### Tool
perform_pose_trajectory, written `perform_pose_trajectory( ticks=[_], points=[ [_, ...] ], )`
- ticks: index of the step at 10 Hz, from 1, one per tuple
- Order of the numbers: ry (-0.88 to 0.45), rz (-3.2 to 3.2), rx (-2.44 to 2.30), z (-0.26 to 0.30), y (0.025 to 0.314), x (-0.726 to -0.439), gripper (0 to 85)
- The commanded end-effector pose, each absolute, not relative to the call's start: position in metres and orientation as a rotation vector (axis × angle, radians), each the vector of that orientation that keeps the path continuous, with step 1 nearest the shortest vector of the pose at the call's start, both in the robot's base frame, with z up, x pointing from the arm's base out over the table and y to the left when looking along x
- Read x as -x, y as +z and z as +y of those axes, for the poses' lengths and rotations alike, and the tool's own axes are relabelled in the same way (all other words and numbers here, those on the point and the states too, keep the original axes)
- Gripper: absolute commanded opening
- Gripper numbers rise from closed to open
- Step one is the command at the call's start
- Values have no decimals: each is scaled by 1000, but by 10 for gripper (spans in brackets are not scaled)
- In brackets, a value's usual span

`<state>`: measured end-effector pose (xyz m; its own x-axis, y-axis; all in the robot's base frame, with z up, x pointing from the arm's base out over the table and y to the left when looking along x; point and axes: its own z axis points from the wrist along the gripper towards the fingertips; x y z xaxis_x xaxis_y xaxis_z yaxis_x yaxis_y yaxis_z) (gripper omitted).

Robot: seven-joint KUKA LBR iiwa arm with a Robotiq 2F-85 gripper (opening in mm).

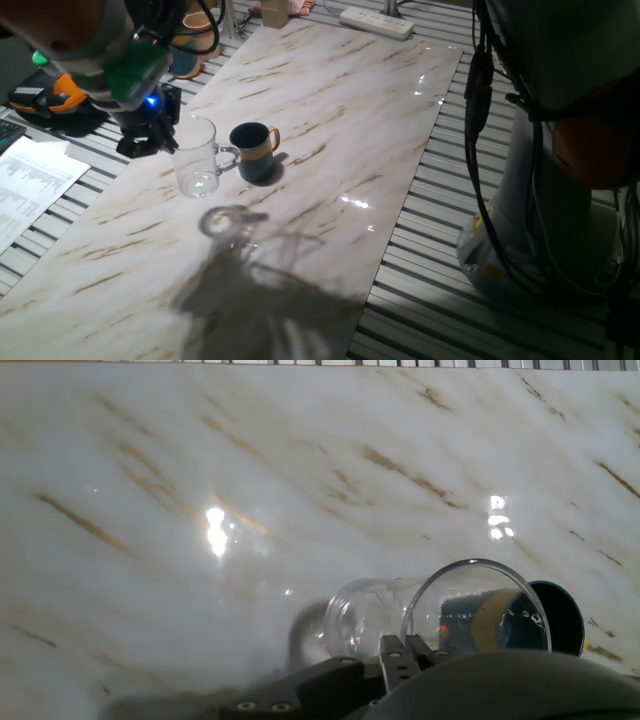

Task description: Pour the water from one cup into another empty cup

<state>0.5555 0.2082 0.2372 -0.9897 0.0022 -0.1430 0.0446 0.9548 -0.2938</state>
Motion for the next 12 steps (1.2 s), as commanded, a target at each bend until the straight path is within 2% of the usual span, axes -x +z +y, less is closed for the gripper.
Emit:
perform_pose_trajectory(
  ticks=[1, 12],
  points=[
    [-454, 2960, -37, 209, 234, -554, 0],
    [-558, 2918, -55, 210, 195, -551, 0]
  ],
)
